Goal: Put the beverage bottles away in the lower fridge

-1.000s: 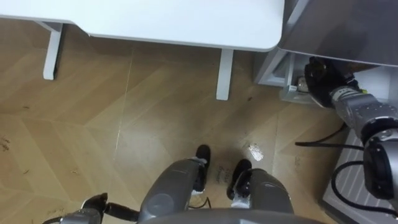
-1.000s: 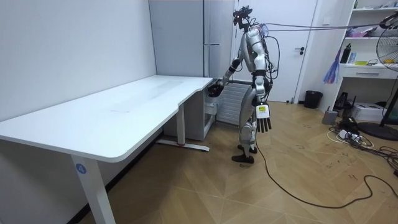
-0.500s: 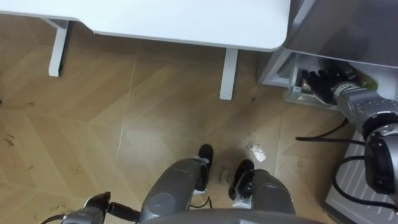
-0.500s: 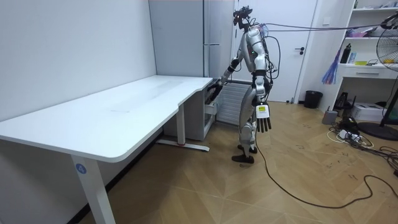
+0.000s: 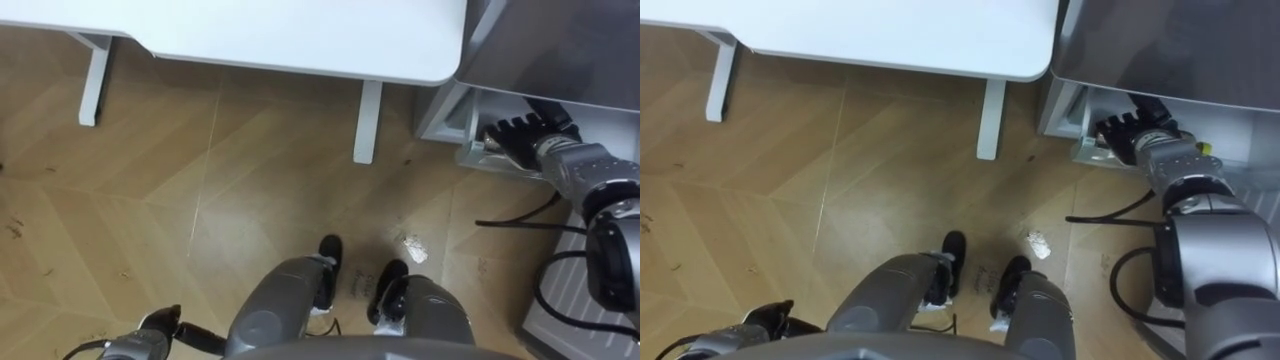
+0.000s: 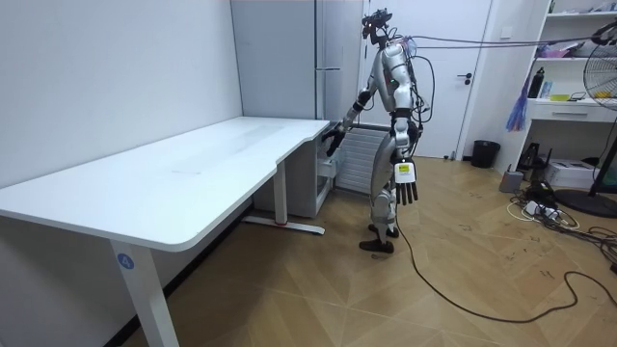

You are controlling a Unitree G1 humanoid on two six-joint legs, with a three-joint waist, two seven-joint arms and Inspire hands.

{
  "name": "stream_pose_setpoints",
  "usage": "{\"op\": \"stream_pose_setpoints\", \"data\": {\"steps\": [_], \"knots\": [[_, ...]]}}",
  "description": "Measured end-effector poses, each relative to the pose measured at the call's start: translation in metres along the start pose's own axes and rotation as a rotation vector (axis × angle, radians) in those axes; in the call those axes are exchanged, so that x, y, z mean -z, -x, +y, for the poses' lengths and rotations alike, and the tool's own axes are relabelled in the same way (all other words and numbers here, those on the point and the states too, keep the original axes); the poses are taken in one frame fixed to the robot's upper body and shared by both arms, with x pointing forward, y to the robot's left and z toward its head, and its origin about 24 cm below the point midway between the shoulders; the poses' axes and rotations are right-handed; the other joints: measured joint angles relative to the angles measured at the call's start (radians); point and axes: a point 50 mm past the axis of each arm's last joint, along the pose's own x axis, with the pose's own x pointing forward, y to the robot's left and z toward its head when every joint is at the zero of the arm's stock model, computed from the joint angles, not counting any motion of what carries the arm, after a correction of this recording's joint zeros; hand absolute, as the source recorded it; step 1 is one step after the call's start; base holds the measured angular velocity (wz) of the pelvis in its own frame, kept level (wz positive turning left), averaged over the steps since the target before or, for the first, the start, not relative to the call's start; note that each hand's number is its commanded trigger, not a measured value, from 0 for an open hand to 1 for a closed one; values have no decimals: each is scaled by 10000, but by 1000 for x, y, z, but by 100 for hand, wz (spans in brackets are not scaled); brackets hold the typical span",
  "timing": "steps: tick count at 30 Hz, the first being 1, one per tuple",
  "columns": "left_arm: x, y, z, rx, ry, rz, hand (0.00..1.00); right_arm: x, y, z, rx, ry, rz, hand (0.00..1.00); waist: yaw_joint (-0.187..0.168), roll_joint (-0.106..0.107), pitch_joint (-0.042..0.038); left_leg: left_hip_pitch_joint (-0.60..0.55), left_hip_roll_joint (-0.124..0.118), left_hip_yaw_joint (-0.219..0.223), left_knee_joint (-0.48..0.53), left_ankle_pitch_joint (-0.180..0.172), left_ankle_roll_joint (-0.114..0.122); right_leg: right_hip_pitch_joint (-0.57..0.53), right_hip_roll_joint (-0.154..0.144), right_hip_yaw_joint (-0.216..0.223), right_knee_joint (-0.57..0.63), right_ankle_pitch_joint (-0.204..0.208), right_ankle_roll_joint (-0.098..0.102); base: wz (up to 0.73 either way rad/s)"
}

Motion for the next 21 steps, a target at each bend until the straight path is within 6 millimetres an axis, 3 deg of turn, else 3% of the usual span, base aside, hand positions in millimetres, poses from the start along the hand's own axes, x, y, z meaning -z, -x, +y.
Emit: {"op": "stream_pose_setpoints", "data": {"steps": [12, 21], "knots": [[-4, 0, 4, -244, 286, -128, 0, 0, 0, -2, 55, 194, 2, 0, -105, 24, -20, 107, 32, 142, 46, 0, 0, 167, 10, -44, -19, 5, 2, 0], [-6, 0, 7, -478, 518, -386, 0, 0, 0, -3, 304, 3653, -258, 0, -292, 18, -90, 632, 98, 203, -138, -1, 1, 616, 153, 155, -302, 129, 41, -7]]}}
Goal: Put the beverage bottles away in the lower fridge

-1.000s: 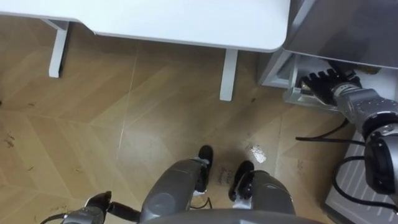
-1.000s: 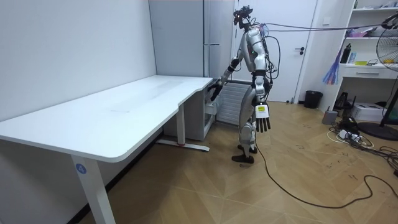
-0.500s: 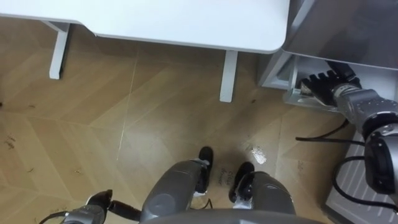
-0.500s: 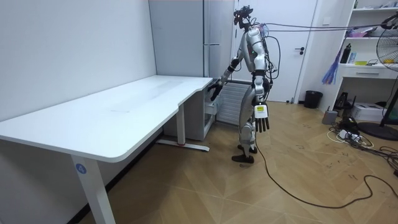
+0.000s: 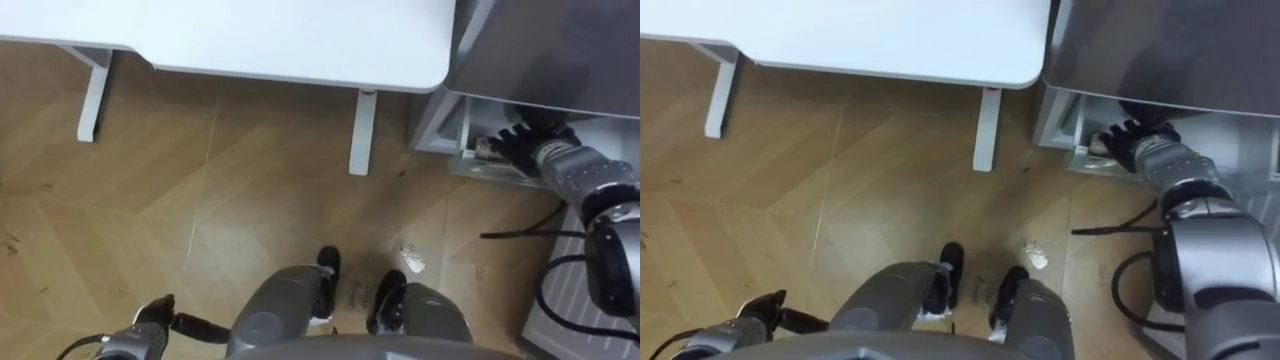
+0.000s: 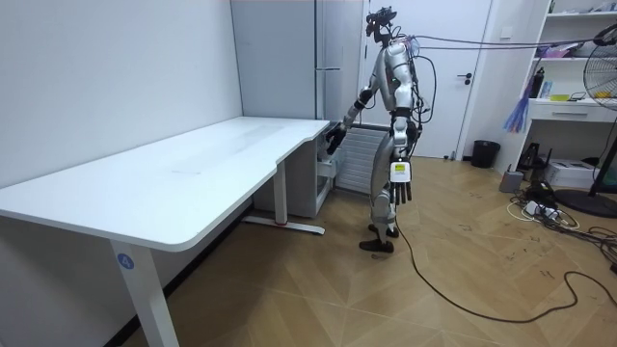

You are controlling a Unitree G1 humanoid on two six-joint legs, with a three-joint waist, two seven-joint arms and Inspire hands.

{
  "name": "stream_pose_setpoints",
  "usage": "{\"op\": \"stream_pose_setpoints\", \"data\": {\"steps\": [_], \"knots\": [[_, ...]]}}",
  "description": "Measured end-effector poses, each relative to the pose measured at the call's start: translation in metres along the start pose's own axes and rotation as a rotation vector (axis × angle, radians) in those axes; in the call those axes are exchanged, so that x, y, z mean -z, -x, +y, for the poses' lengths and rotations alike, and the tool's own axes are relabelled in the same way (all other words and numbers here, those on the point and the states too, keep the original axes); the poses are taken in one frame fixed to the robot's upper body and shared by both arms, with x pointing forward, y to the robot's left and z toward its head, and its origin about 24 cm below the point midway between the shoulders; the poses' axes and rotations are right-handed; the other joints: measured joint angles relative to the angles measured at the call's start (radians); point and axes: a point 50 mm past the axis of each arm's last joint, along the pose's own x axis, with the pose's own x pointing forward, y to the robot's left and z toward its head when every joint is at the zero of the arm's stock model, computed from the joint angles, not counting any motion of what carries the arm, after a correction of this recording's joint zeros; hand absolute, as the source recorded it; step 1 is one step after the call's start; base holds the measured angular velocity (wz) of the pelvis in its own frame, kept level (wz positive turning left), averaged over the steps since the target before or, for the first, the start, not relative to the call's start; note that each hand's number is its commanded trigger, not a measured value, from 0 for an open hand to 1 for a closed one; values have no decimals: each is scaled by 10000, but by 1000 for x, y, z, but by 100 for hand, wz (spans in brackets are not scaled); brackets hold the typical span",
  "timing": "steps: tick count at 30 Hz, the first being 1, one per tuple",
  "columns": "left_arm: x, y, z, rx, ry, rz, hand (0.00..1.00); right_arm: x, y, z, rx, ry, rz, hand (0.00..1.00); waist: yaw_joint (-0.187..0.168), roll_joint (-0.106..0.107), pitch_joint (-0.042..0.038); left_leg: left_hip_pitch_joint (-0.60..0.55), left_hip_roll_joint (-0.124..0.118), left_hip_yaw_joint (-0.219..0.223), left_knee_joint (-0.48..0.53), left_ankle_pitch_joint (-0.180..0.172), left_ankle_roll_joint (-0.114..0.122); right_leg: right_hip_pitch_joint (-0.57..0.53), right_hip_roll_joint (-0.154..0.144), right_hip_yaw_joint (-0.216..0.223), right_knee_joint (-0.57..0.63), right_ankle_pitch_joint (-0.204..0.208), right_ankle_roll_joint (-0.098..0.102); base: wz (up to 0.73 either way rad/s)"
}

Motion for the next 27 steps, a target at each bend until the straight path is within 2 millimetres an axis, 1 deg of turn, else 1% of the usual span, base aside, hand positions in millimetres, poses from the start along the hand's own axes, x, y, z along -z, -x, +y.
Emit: {"op": "stream_pose_setpoints", "data": {"steps": [1, 2, 3, 4, 5, 7, 8, 9, 10, 11, 12, 13, 14, 15, 16, 17, 18, 19, 23, 25, 27], "knots": [[2, 0, 1, -57, 130, 79, 0, 1, 0, -4, 113, 915, -90, 0, -15, -2, -60, 116, 39, 109, -32, 0, 0, 144, 29, 3, -103, 34, 3, -11], [3, 0, 2, -99, 210, 145, 0, 2, 1, -6, 137, 1363, -152, 0, -19, -15, -90, 203, 53, 189, -56, 0, 0, 227, 35, 18, -146, 41, 6, -9], [6, 0, 3, -140, 260, 244, 0, 6, 2, -14, 213, 2178, -301, 0, -72, -32, -200, 404, 69, 224, -139, 0, 0, 469, 69, 9, -321, 69, 25, -8], [9, 0, 3, -188, 305, 313, 0, 10, 3, -22, 354, 2953, -468, 0, -144, -39, -274, 688, 97, 246, -255, 0, 0, 777, 136, 26, -533, 126, 43, -7], [10, 0, 3, -212, 359, 305, 0, 12, 4, -27, 435, 3375, -569, 0, -167, -54, -299, 833, 113, 249, -315, -1, 0, 945, 177, 48, -665, 154, 47, -11], [15, 1, 3, -308, 469, 214, 0, 22, 8, -46, 772, 4852, -775, 0, -347, -122, -411, 1329, 178, 219, -455, -5, -4, 1591, 328, 59, -1187, 307, 77, -9], [15, 1, 3, -344, 473, 186, 0, 27, 10, -52, 882, 5129, -758, 0, -402, -152, -427, 1499, 194, 233, -545, -6, -4, 1756, 365, 59, -1326, 333, 87, -5], [16, 1, 3, -405, 470, 138, 0, 38, 13, -66, 1074, 5491, -600, 0, -449, -233, -503, 1825, 227, 255, -766, -24, -27, 2045, 436, 69, -1566, 380, 101, -8], [20, 2, 1, -479, 489, 190, 0, 51, 17, -78, 1214, 5806, -280, 0, -491, -282, -534, 2087, 275, 255, -912, -92, -42, 2321, 511, 67, -1745, 411, 100, -10], [21, 2, -1, -509, 491, 194, 0, 57, 18, -82, 1286, 5973, -120, 0, -545, -313, -534, 2180, 282, 254, -965, -92, -43, 2441, 527, 57, -1817, 436, 96, -7], [21, 2, -4, -502, 523, 121, 0, 69, 21, -91, 1479, 6132, 195, 0, -700, -349, -524, 2345, 293, 251, -1044, -100, -47, 2672, 561, 32, -1954, 476, 114, 0], [22, 2, -6, -497, 543, 79, 0, 80, 25, -103, 1705, 6081, 513, 0, -744, -364, -511, 2507, 313, 254, -1085, -123, -45, 2885, 611, 36, -2118, 538, 122, 0], [24, 2, -6, -510, 520, 53, 0, 85, 28, -109, 1816, 6065, 678, 0, -765, -369, -511, 2593, 321, 264, -1114, -132, -48, 2983, 631, 50, -2190, 559, 127, -9], [27, 3, -6, -616, 336, 34, 0, 94, 32, -117, 1984, 6029, 923, 0, -798, -386, -490, 2811, 325, 304, -1222, -145, -48, 3166, 651, 111, -2257, 570, 134, -8], [34, 4, -6, -759, 206, 179, 0, 102, 35, -125, 2200, 5983, 1146, 0, -936, -371, -461, 3037, 325, 317, -1316, -148, -51, 3415, 686, 140, -2417, 612, 156, -9], [38, 5, -6, -817, 151, 281, 0, 105, 37, -128, 2318, 5949, 1252, 0, -968, -366, -454, 3169, 323, 342, -1389, -150, -52, 3529, 696, 176, -2471, 623, 165, -10], [44, 6, -6, -949, 167, 413, 0, 112, 40, -134, 2526, 5774, 1445, 0, -987, -351, -428, 3351, 335, 387, -1451, -180, -67, 3654, 746, 293, -2589, 635, 183, -12], [46, 6, -6, -1060, 230, 446, 0, 119, 43, -138, 2661, 5635, 1604, 0, -1016, -342, -426, 3412, 349, 401, -1465, -214, -75, 3753, 782, 323, -2694, 654, 192, -9], [55, 9, -15, -1262, 258, 561, 0, 133, 49, -140, 2741, 5330, 1747, 0, -1034, -323, -405, 3650, 343, 391, -1616, -230, -83, 4033, 822, 303, -2972, 718, 212, 0], [62, 12, -20, -1337, 279, 677, 0, 139, 51, -137, 2696, 4981, 1794, 0, -1189, -355, -398, 3953, 305, 359, -1784, -243, -98, 4336, 831, 298, -3127, 712, 239, 4], [66, 13, -25, -1293, 431, 840, 0, 138, 51, -135, 2647, 4841, 1738, 0, -1234, -350, -389, 4156, 286, 360, -1883, -260, -103, 4561, 835, 297, -3258, 708, 250, 2]]}}
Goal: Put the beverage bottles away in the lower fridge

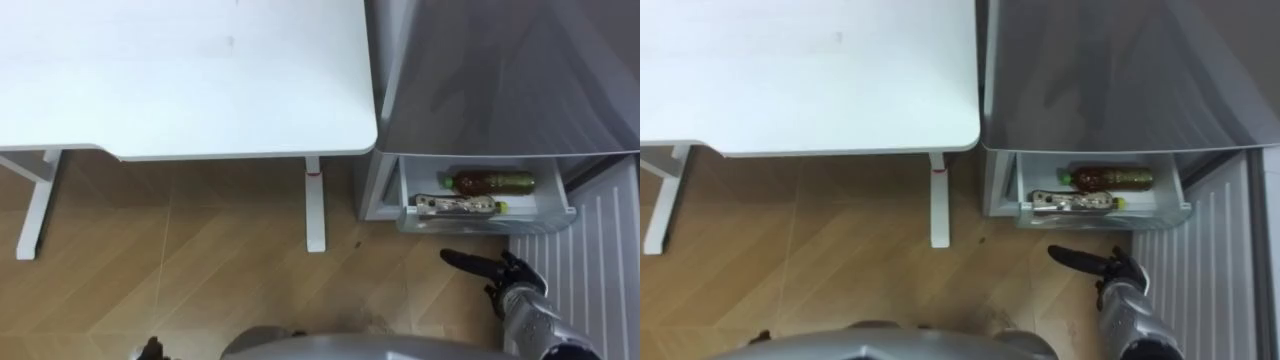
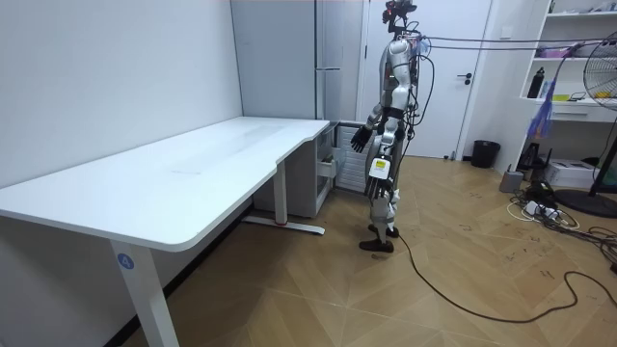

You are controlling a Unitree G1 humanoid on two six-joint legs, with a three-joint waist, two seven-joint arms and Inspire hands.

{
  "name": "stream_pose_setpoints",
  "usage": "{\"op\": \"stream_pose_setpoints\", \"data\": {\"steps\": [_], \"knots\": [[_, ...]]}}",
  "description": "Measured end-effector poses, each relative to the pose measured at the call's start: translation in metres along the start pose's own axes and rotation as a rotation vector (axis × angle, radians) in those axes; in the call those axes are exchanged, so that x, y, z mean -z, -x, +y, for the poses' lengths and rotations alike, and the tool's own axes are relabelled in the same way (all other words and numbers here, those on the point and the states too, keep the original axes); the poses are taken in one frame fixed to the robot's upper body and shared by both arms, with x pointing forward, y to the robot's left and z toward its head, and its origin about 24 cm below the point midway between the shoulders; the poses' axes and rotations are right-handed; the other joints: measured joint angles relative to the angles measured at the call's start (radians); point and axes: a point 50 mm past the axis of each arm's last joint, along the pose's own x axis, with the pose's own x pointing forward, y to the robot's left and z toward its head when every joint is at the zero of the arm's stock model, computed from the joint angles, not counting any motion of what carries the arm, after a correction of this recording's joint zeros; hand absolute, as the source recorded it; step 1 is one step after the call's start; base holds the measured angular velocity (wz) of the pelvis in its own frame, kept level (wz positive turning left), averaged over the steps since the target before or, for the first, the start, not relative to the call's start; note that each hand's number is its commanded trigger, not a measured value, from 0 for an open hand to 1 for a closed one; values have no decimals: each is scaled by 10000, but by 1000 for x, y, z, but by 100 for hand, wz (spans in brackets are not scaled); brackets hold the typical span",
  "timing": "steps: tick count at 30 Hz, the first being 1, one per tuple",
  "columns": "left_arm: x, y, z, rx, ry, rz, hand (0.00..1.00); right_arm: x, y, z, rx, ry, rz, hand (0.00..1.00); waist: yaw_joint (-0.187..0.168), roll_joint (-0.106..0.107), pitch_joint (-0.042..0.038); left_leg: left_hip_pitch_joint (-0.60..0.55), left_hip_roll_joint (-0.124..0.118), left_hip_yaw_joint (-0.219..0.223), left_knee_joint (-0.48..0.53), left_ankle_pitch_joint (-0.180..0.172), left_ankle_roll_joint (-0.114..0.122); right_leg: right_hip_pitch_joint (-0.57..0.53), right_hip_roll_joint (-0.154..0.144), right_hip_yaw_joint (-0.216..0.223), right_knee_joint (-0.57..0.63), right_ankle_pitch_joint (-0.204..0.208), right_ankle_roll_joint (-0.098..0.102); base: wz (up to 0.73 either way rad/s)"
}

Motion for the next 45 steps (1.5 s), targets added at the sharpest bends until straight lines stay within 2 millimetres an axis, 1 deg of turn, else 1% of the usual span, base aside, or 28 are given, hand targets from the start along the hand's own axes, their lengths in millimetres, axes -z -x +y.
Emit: {"op": "stream_pose_setpoints", "data": {"steps": [5, 6, 8, 9, 10, 11, 13, 14, 16, 17, 21, 23, 25, 29, 39, 45], "knots": [[5, 1, -1, 14, -232, 214, 0, 4, 0, -6, 365, -666, 173, 0, -47, -18, 7, 293, -10, -1, -44, -118, -25, 434, 28, 30, -138, -21, 27, -1], [6, 1, 0, -47, -339, 202, 0, 7, 0, -10, 488, -835, 333, 0, -82, -39, 18, 414, -22, -2, -81, -124, -22, 558, 23, 26, -165, -24, 32, 4], [10, 2, 0, -90, -480, 250, 0, 16, 0, -16, 655, -1394, 725, 0, -75, -55, 21, 629, -22, -5, -114, -177, -28, 747, 34, 152, -165, -56, 58, 0], [12, 2, 0, -78, -481, 320, 0, 22, 0, -21, 743, -1900, 1035, 0, -78, -88, 41, 703, -22, -1, -96, -245, -31, 802, 50, 283, -167, -94, 64, -4], [14, 2, 0, -70, -401, 413, 0, 28, 1, -25, 860, -2497, 1326, 0, -74, -54, 45, 767, -19, 20, -40, -314, -27, 865, 58, 325, -169, -136, 70, -5], [15, 3, 0, -62, -304, 472, 0, 31, 1, -26, 939, -2824, 1457, 0, -74, -69, 50, 804, -18, 13, -5, -345, -25, 882, 59, 337, -171, -144, 73, -6], [19, 4, -3, -7, 59, 644, 0, 38, 4, -34, 1177, -4480, 1724, 0, -74, -25, 65, 830, -24, 11, 99, -427, -7, 944, 64, 413, -172, -159, 90, -6], [20, 4, -3, -10, 126, 670, 0, 40, 4, -36, 1240, -4912, 1793, 0, -84, -21, 60, 846, -25, 23, 100, -431, -3, 957, 62, 420, -169, -162, 95, -4], [22, 4, -1, 23, 387, 767, 0, 50, 6, -39, 1542, -6641, 2107, 0, -86, -41, 65, 969, -23, 59, 82, -440, -4, 1063, 61, 445, -170, -168, 103, -4], [23, 4, -1, 72, 325, 770, 0, 54, 7, -40, 1651, -7257, 2243, 0, -88, -32, 49, 999, -21, 81, 99, -465, -1, 1086, 59, 459, -159, -189, 109, -5], [23, 4, -4, 139, 251, 792, 0, 62, 10, -39, 1539, -8420, 2432, 0, -163, -44, 25, 999, -18, 97, 155, -475, 11, 1093, 59, 492, -132, -187, 110, -1], [25, 4, -4, 218, 248, 895, 0, 63, 10, -39, 1531, -9195, 2435, 0, -231, -10, 18, 1010, -18, 97, 171, -480, 17, 1111, 58, 506, -122, -187, 110, 0], [28, 5, -5, 362, 230, 1038, 0, 63, 10, -41, 1411, -9928, 2296, 0, -228, 27, 28, 1116, -17, 107, 165, -493, 22, 1157, 53, 538, -132, -192, 115, -4], [29, 5, -6, 566, 229, 1079, 0, 65, 11, -43, 1241, -10453, 2161, 0, -242, 35, 30, 1165, -4, 112, 250, -541, 26, 1241, 62, 542, -125, -209, 117, -1], [33, 5, -7, 642, 216, 1213, 0, 70, 12, -44, 1024, -10697, 2052, 0, -235, 17, 22, 1163, -6, 112, 257, -542, 28, 1245, 56, 525, -115, -208, 118, 0], [39, 7, -7, 854, 207, 1343, 0, 72, 13, -44, 760, -10877, 1926, 0, -190, 24, 11, 1137, -19, 109, 180, -542, 28, 1185, 51, 532, -148, -216, 128, 0]]}}
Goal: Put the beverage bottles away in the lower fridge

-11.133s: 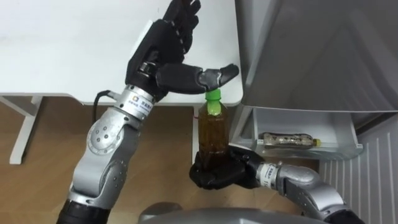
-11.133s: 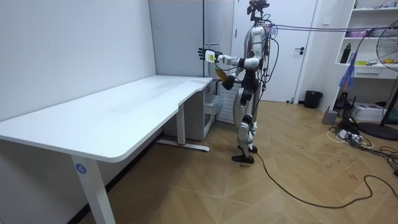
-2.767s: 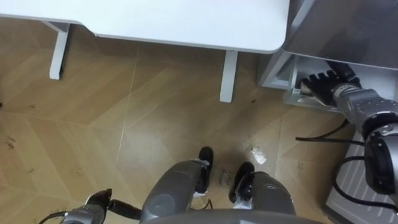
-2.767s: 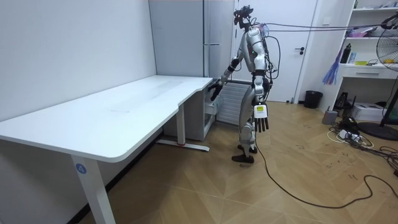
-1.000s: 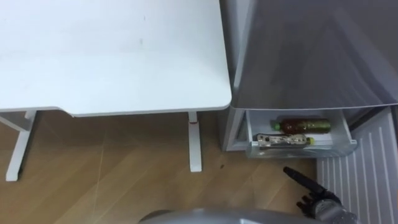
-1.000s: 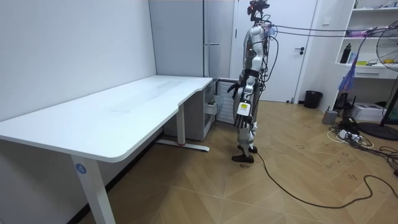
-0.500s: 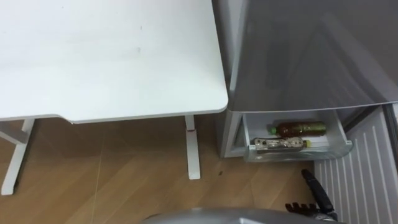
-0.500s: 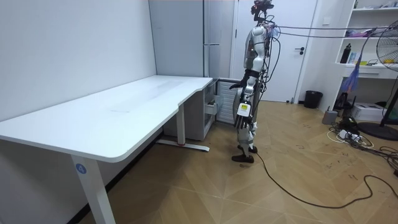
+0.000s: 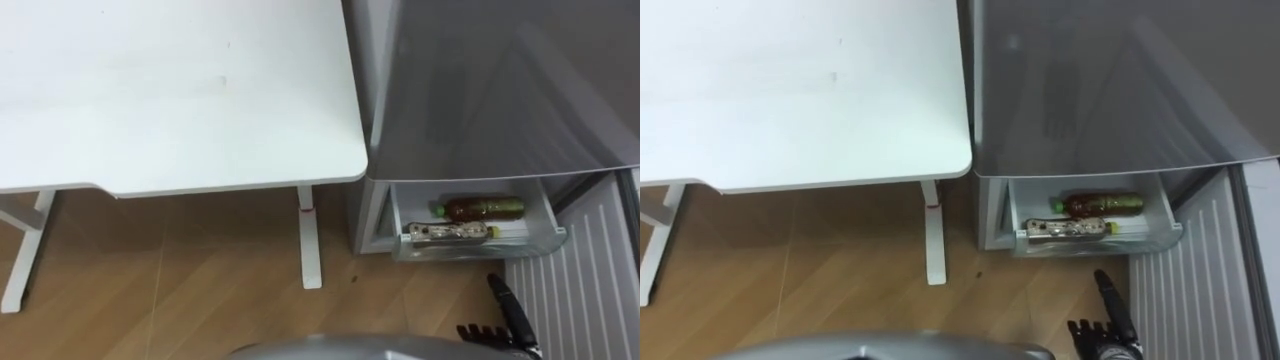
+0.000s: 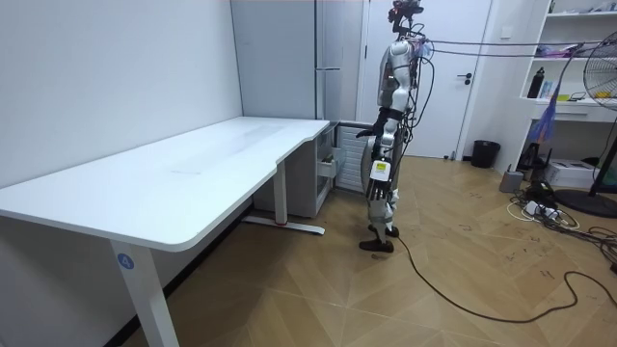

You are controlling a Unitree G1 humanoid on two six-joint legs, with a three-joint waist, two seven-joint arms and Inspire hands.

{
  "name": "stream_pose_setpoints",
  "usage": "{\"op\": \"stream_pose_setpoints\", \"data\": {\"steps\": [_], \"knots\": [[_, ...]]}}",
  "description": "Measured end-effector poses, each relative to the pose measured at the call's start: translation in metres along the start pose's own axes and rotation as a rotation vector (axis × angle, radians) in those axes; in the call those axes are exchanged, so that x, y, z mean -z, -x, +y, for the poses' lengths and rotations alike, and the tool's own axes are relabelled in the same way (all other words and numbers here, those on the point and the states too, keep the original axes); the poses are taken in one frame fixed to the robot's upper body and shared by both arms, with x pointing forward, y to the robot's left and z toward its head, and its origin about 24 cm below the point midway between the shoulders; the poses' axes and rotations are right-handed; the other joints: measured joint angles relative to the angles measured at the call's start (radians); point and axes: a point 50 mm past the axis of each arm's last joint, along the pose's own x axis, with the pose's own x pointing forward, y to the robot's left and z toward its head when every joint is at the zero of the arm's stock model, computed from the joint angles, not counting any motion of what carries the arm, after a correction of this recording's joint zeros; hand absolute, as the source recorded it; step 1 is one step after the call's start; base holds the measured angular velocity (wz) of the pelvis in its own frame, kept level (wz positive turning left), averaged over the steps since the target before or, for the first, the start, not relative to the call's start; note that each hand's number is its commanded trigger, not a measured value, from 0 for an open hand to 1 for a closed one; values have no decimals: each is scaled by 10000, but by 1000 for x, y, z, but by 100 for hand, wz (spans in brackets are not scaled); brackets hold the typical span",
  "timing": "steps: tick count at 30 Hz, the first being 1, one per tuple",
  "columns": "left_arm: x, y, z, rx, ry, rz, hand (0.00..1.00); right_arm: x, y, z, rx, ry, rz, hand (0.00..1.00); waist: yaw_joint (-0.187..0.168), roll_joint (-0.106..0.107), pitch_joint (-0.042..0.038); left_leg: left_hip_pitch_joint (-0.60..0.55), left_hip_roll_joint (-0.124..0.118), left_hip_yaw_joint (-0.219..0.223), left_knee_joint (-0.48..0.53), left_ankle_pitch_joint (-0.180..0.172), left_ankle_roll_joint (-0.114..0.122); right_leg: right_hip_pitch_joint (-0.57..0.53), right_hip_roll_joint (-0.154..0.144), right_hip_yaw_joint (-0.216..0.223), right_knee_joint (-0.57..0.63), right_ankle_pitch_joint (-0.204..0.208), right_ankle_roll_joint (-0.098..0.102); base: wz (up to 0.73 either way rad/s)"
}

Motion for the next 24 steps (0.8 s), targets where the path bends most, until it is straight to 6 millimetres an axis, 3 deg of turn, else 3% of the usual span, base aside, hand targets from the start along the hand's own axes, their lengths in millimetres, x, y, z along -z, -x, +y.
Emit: {"op": "stream_pose_setpoints", "data": {"steps": [5, 8, 9, 11, 13, 15, 17, 19, 20, 22, 24], "knots": [[-2, 0, 1, 102, 29, -33, 0, 1, -2, 13, -518, -268, 9, 0, 0, 74, -48, -378, -8, -78, 158, -6, 9, -241, 6, -66, 15, 1, 1, 5], [-18, -2, 0, 143, -123, -385, 0, 4, -6, 42, -1206, -389, 31, 0, 120, 233, -122, -1122, 17, -98, 533, -4, 18, -1069, -36, -99, 556, -7, -30, 0], [-27, -3, 0, 152, -130, -522, 0, 6, -8, 58, -1607, -454, 45, 0, 206, 305, -46, -1466, 25, -99, 732, -1, 22, -1502, -51, -112, 901, -17, -40, -4], [-41, -4, 0, 130, -171, -827, 0, 9, -9, 81, -2286, -507, 103, 0, 274, 433, 31, -2144, 88, -245, 1236, -3, 22, -2089, -117, -265, 1402, -52, -70, 10], [-66, -4, 2, 101, -252, -1418, 0, 13, -8, 118, -3112, -725, 159, 0, 453, 513, 240, -3290, 108, -266, 2090, -16, 35, -3270, -263, -298, 2428, -225, -122, 9], [-84, -3, 5, 4, -468, -1889, 0, 14, -5, 144, -3716, -808, 188, 0, 551, 516, 361, -4299, 118, -263, 2784, -93, 129, -4293, -383, -307, 3232, -445, -214, 3], [-95, -2, 7, -59, -630, -2176, 0, 13, -4, 160, -3939, -783, 156, 0, 675, 515, 383, -5195, 107, -269, 3350, -162, 214, -5275, -458, -269, 3984, -608, -255, 9], [-105, -1, 7, -210, -1031, -2476, 0, 5, -1, 171, -4200, -712, -37, 0, 864, 509, 384, -6392, 10, -418, 4191, -338, 208, -6538, -634, -242, 5044, -1044, -279, 14], [-107, 0, 7, -260, -1130, -2546, 0, 2, -1, 174, -4275, -698, -98, 0, 901, 489, 374, -6691, -21, -427, 4366, -349, 212, -6863, -728, -241, 5317, -1131, -217, 14], [-116, 1, 7, -343, -1312, -2840, 0, -13, 4, 188, -4615, -506, -482, 0, 1249, 431, 364, -7914, -26, -292, 5058, -340, 235, -8211, -853, -70, 6222, -1183, -255, -3], [-121, 2, 8, -353, -1206, -2986, 0, -25, 9, 201, -4910, -353, -871, 0, 1305, 409, 364, -8716, -113, -235, 5355, -195, 274, -9052, -1024, -22, 6752, -1182, -274, 6]]}}
